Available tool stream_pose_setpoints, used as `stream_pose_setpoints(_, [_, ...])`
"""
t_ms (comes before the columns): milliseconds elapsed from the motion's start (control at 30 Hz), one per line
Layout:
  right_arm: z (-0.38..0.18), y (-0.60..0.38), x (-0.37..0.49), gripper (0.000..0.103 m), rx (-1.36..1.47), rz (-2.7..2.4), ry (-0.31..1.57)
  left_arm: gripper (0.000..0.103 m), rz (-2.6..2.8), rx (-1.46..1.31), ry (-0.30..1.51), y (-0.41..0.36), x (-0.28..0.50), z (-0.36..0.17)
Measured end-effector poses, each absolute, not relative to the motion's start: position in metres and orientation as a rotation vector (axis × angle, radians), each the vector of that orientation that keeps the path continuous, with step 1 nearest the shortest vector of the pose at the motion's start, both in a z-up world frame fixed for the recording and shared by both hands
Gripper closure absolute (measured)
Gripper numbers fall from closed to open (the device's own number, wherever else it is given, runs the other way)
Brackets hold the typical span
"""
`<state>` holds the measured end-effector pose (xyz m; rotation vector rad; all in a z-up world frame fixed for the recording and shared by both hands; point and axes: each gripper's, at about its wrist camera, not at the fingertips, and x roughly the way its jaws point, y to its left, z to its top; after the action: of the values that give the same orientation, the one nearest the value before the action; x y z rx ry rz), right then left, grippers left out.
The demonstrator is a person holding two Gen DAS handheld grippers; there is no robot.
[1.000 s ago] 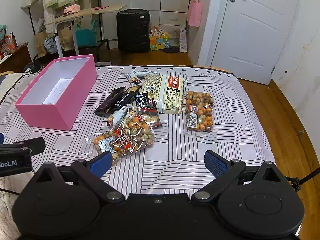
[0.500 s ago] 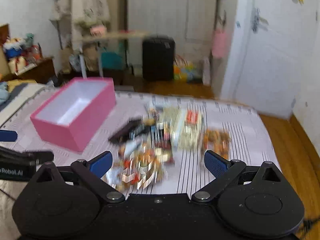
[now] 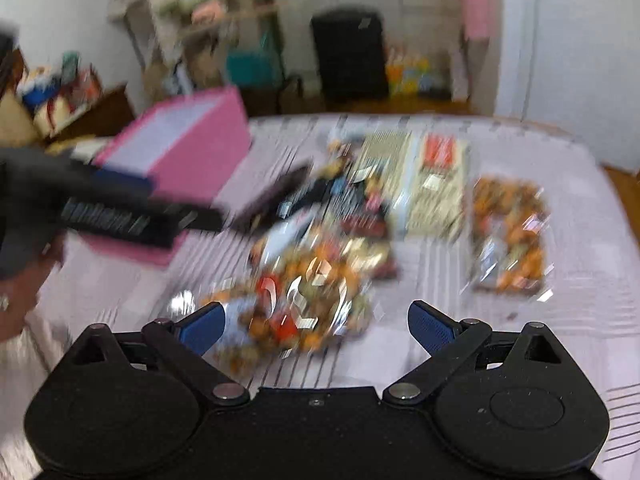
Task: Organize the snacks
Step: 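Reach the left tool to the coated-peanut bag and close on its bottom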
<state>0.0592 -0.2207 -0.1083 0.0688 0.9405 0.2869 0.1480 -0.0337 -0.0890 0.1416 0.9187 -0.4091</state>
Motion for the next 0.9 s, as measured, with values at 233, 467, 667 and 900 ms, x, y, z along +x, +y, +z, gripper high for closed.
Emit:
stream_pose_setpoints(233, [-0.151,-0.217,0.078,0.010,0.297,0.433,1.122,0.055,-0.460,0.067,1.061,-0.030,0.165,-0.133])
stream_pose_setpoints(467, [-0.162,-0.207,0.073,0.010,0.338,0.453,1.151,0.058,-0.514,-0.019,1.173,-0.033,0.173,-0.157])
stream_pose_setpoints(667, [-0.165,-0.214,0.077,0.008,0.343,0.317,1.146,0.063,-0.618,-0.121,1.309,-0.038,0.159,-0.169])
stream_pose_setpoints(900, [-0.169,-0.181,0.064,0.000,0.101,0.265,1.120,0.063,-0.596,-0.203,1.372,-0.039,0.154,-0.186])
